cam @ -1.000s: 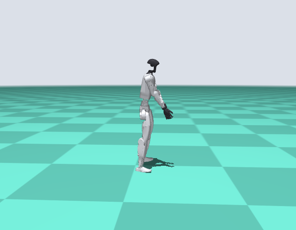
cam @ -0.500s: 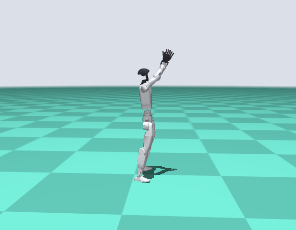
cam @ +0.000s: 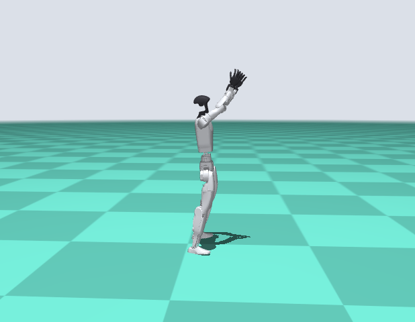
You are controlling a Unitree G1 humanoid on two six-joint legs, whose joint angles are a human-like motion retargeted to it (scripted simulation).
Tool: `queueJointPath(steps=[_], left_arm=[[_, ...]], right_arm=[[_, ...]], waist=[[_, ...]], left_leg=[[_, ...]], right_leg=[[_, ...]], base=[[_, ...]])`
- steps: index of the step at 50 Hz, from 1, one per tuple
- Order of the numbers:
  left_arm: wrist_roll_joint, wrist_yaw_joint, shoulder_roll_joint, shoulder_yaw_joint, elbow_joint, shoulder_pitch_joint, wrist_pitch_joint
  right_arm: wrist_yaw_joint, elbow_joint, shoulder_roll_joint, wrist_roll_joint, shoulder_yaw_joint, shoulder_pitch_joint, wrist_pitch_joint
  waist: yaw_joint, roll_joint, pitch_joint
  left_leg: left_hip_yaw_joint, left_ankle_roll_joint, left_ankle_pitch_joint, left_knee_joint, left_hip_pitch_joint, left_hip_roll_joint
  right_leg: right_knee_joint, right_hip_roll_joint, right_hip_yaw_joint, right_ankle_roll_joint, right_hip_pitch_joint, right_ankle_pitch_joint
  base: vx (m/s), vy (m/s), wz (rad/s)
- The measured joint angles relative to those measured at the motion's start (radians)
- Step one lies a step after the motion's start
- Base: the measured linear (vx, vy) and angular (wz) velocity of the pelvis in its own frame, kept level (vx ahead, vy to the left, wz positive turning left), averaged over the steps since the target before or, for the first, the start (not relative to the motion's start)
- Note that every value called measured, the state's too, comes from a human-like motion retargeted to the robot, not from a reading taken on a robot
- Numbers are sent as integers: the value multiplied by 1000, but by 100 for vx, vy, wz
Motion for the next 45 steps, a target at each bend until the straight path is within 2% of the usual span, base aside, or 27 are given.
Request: queueJointPath(steps=[5, 8, 10, 13, 18, 23, 33, 45], left_arm=[[90, -4, -13, 74, -64, 201, 9], [150, 5, -66, 182, -96, 430, 17], [165, -14, -125, 273, -95, 588, 31], [150, -44, -255, 397, -61, 791, 81], [105, -16, -429, 509, 23, 1115, 187], [111, -12, -512, 576, 75, 1361, 178], [112, -39, -529, 476, 50, 1593, 100], [136, -29, -548, 415, 138, 1640, 131]], right_arm=[[22, -46, 70, -49, -145, 191, -11], [24, -98, 131, -99, -194, 420, -8], [40, -121, 173, -109, -232, 583, 2], [54, -124, 222, -50, -310, 817, 32], [24, -3, 327, 28, -423, 1137, 102], [28, 82, 401, -68, -411, 1351, 117], [82, -70, 407, -153, -282, 1651, 68], [89, 11, 427, -61, -221, 1724, 53]], waist=[[-5, -8, 11], [-12, -11, -3], [-17, -16, -3], [-12, -28, 36], [-36, -33, 80], [-67, -26, 105], [-40, -18, 151], [-24, -40, 206]], left_leg=[[2, 13, -2, 1, 1, -5], [-4, 17, -4, 5, -1, -7], [-11, 20, -5, 8, -4, -9], [-26, 25, -7, 11, -5, -11], [-42, 21, -5, 10, -12, -13], [-30, 19, -3, 8, -20, -14], [8, 37, -5, 4, -12, -15], [-9, 35, 1, 5, -33, -12]], right_leg=[[2, -5, 6, -3, -2, 1], [1, -8, 1, -2, 1, 3], [1, -9, -5, -3, 4, 4], [1, -11, -19, -14, 16, 3], [6, -13, -32, -29, 18, 0], [11, -15, -16, -30, -3, 0], [9, -14, 25, -16, -28, 4], [15, -11, 10, -19, -39, 2]], base=[[-2, 0, -2], [0, 0, 0], [-2, 1, 9], [-3, 2, 22], [-1, 1, 9], [0, 0, -9], [0, -1, -18], [0, 0, 0]])
